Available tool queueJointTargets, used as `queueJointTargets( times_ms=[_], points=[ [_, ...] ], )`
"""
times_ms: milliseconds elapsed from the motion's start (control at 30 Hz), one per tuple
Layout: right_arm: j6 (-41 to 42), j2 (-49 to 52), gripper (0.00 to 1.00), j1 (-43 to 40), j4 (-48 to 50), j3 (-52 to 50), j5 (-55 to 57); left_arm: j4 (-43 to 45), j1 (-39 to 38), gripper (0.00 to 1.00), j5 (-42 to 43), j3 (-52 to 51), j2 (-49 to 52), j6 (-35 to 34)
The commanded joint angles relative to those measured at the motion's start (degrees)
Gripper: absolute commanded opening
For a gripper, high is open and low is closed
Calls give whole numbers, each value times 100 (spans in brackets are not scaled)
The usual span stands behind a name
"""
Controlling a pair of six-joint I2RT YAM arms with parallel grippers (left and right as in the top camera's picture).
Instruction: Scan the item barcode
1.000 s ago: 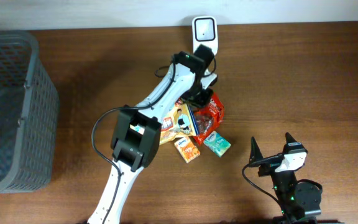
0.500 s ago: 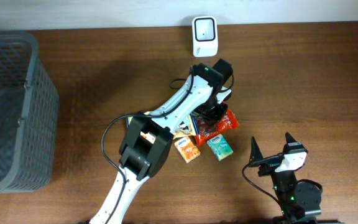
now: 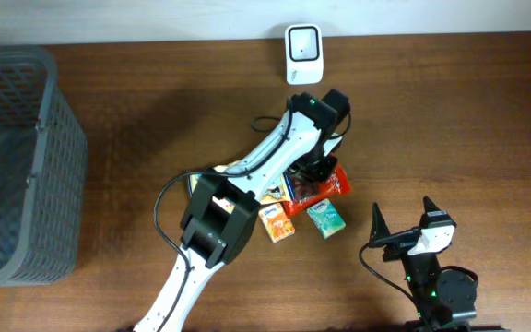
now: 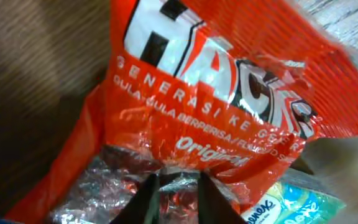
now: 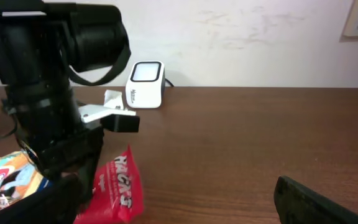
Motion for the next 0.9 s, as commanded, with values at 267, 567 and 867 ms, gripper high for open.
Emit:
queueJointTargets(
  times_ms=[267, 567, 867],
  points=[
    [22, -39, 98, 26, -11, -46, 31, -1888, 1637, 99, -566, 4076, 9, 22],
    [20, -39, 98, 26, -11, -46, 525, -1987, 2409, 99, -584, 4026, 22, 13],
    [1766, -39, 98, 26, 2518, -46, -1661, -1985, 2409, 99, -813, 4026, 24, 13]
  ],
)
